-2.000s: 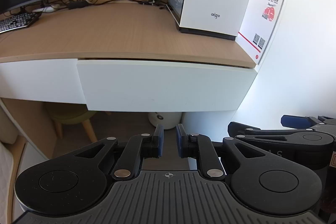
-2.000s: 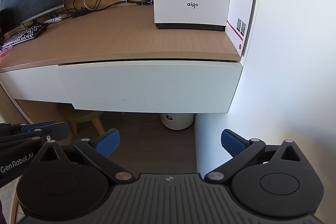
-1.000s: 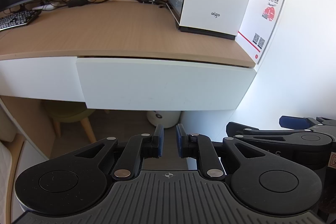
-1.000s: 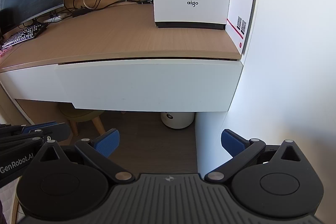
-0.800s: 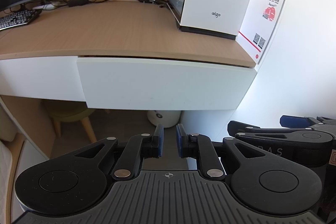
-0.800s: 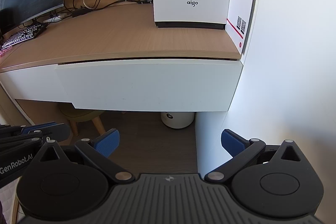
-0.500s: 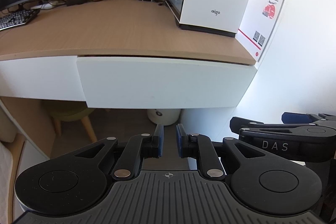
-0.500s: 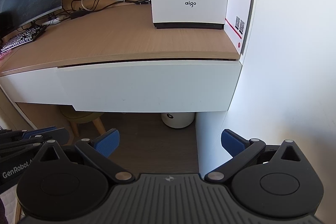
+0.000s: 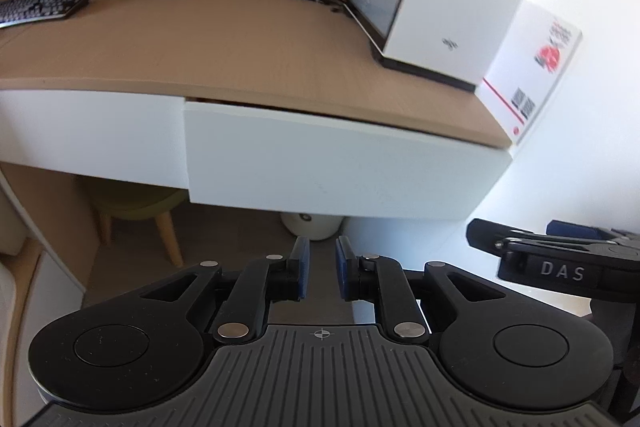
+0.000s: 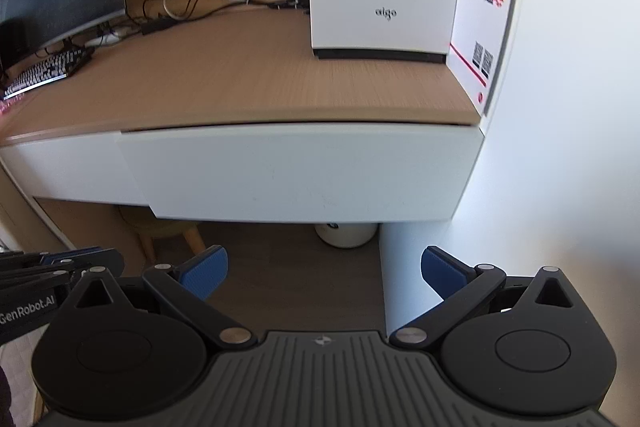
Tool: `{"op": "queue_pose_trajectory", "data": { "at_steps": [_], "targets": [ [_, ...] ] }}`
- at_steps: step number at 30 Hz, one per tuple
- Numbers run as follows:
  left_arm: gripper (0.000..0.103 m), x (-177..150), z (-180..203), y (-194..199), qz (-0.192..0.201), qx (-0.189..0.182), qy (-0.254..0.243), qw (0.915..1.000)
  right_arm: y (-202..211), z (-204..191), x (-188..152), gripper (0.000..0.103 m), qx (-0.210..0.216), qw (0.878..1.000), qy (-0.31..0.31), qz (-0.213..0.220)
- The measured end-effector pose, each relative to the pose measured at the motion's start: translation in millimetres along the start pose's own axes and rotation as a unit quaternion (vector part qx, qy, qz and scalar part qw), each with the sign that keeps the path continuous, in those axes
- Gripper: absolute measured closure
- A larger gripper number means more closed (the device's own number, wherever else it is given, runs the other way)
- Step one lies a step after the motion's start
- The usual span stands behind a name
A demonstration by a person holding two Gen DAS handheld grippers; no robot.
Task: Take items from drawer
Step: 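Move the left tool to the white drawer front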
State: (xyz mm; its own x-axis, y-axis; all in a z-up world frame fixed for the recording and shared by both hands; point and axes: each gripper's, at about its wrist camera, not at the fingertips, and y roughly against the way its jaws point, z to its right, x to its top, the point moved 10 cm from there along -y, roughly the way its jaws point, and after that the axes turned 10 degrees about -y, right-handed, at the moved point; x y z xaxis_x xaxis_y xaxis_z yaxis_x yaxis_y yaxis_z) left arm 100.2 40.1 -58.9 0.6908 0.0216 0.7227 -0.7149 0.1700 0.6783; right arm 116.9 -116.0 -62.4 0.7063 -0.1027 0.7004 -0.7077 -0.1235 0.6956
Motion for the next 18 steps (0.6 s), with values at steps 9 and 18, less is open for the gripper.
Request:
{"op": "queue_pose_trajectory", "data": {
  "at_steps": [9,18],
  "targets": [
    [0.087,10,-48,-11,0.045,-0.035,0.065,0.9962,-3,-25,22,0.000,-0.003,0.999,-0.025,0.046],
    [0.087,34,-54,-64,0.016,-0.042,0.058,0.9973,-46,-15,43,0.000,-0.008,0.999,-0.020,0.032]
  ]
}}
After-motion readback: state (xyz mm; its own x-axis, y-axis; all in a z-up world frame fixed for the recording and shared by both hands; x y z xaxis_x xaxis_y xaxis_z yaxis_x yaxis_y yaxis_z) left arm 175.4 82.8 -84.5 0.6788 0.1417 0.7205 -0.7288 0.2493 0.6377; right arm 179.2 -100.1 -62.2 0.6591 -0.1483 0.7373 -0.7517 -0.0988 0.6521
